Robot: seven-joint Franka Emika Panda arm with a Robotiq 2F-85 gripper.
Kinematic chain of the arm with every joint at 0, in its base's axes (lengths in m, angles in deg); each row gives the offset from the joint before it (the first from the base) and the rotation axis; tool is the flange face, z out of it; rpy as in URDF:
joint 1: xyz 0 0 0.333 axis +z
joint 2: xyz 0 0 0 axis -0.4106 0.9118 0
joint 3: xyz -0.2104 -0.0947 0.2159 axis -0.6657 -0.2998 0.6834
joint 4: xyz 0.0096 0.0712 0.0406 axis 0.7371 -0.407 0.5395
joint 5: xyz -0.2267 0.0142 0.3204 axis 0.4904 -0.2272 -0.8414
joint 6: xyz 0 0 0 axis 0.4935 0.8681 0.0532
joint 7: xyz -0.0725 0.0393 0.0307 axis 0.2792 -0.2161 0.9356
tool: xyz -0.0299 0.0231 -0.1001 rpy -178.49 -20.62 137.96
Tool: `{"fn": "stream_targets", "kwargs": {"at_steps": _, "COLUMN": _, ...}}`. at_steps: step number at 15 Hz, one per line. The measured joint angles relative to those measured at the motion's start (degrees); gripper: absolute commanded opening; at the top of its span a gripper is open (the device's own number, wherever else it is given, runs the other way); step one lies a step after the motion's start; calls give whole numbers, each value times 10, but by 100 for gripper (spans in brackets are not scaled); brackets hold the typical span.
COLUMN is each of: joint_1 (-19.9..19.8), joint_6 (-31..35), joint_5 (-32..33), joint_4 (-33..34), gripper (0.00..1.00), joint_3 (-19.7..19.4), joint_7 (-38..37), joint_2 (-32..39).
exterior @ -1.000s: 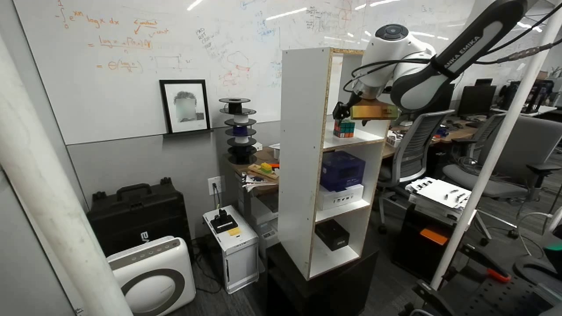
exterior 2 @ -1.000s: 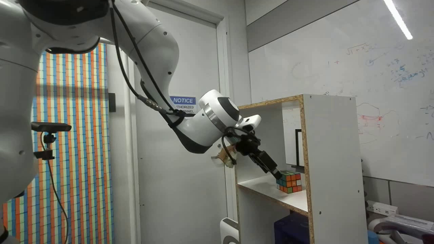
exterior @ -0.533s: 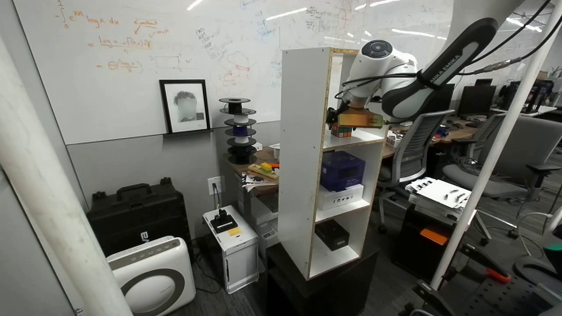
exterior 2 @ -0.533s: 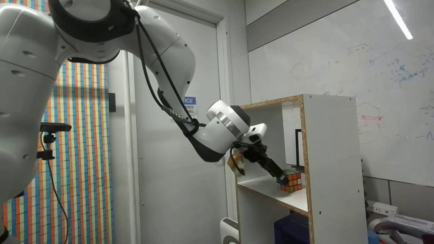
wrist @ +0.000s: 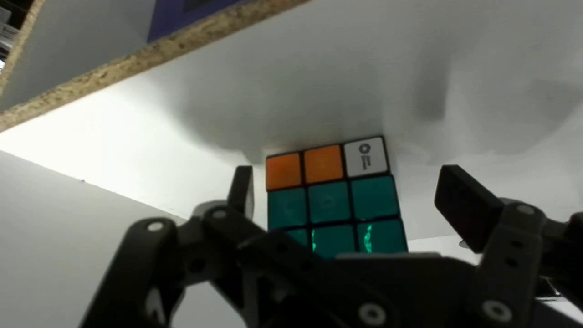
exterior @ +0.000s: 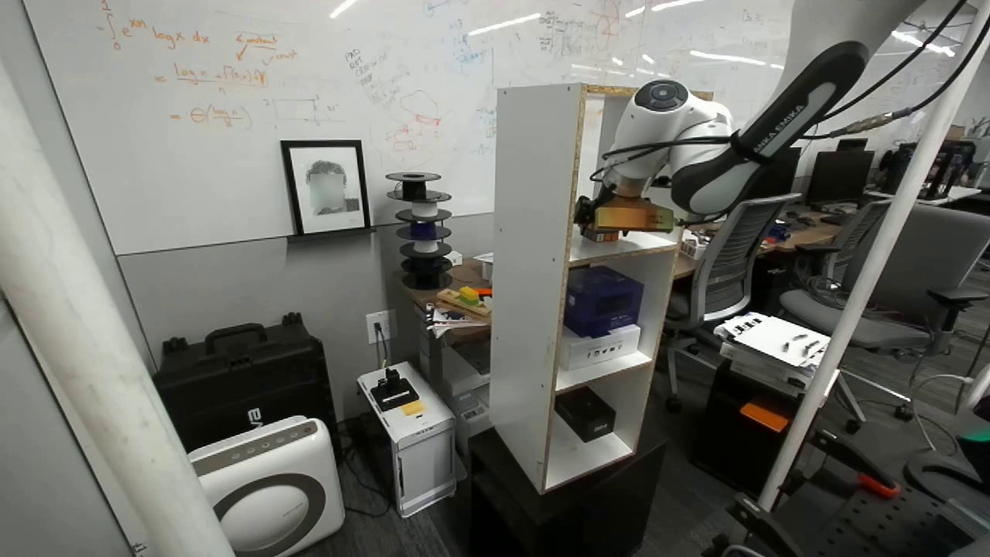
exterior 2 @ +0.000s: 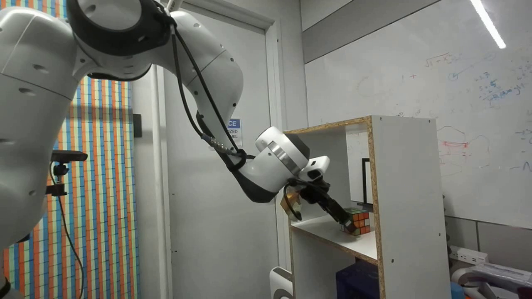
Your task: Put the rubik's cube on the top of the shelf
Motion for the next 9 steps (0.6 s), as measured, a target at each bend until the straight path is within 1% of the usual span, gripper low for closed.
{"fn": "stream_targets", "kwargs": {"at_steps": 4, "joint_1": -1, "joint_6": 0, "joint_5": 0, "joint_4": 5, "gripper": 100, "joint_3": -4, "joint_7": -1, "joint_2": 0}}
{"fn": "stream_targets", "kwargs": {"at_steps": 5, "joint_1": -1, "joint_6": 0, "joint_5": 0, "joint_4": 8, "gripper": 75, "joint_3": -5, "joint_7": -1, "joint_2": 0}}
{"fn": "stream_targets", "kwargs": {"at_steps": 6, "joint_1": -1, "joint_6": 0, "joint_5": 0, "joint_4": 11, "gripper": 75, "joint_3": -5, "joint_7": -2, "joint_2": 0}}
{"fn": "stream_targets", "kwargs": {"at_steps": 9, "joint_1": -1, "joint_6": 4, "joint_5": 0, "joint_4": 17, "gripper": 49, "joint_3": -5, "joint_7": -6, "joint_2": 0}}
